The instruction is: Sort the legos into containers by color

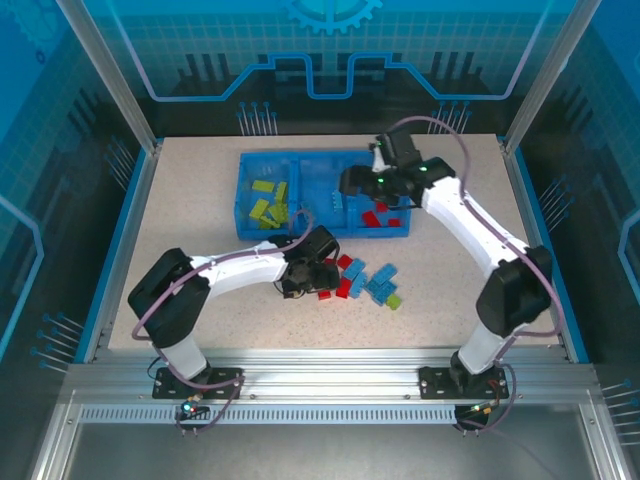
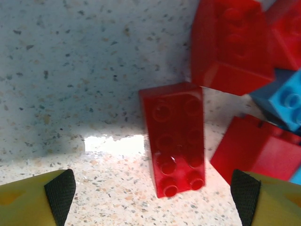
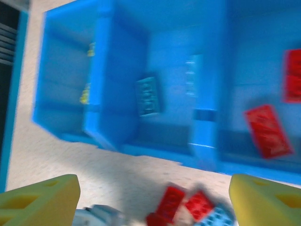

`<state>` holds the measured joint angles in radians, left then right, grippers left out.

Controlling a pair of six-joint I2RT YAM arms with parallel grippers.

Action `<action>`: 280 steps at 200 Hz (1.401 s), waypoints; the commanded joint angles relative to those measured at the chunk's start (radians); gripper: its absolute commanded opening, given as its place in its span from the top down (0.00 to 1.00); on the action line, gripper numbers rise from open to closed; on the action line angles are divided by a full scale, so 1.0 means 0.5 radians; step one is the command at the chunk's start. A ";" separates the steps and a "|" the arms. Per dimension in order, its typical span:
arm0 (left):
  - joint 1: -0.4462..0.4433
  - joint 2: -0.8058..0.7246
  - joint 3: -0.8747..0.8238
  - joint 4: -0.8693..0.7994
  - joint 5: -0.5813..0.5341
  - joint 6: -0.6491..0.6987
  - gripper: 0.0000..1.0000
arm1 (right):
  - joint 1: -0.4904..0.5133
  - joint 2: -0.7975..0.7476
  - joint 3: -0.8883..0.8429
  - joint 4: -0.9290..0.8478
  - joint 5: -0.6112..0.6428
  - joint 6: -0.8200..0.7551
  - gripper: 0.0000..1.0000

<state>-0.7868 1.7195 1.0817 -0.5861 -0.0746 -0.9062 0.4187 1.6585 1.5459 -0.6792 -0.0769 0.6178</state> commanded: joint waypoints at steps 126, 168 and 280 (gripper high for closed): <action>-0.012 0.305 0.167 -0.094 -0.149 -0.182 0.39 | -0.525 -0.755 -0.909 -0.062 0.028 -0.245 0.14; -0.013 0.230 0.088 -0.091 -0.220 -0.219 0.59 | -0.532 -0.782 -1.033 -0.066 0.099 -0.257 0.14; -0.013 -0.152 0.043 -0.113 -0.276 -0.185 0.66 | -0.476 -0.787 -1.181 -0.005 0.073 -0.224 0.16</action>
<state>-0.7887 1.7210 1.0943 -0.6083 -0.1719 -0.9993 0.1627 1.2762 0.9794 -0.6895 -0.0341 0.5076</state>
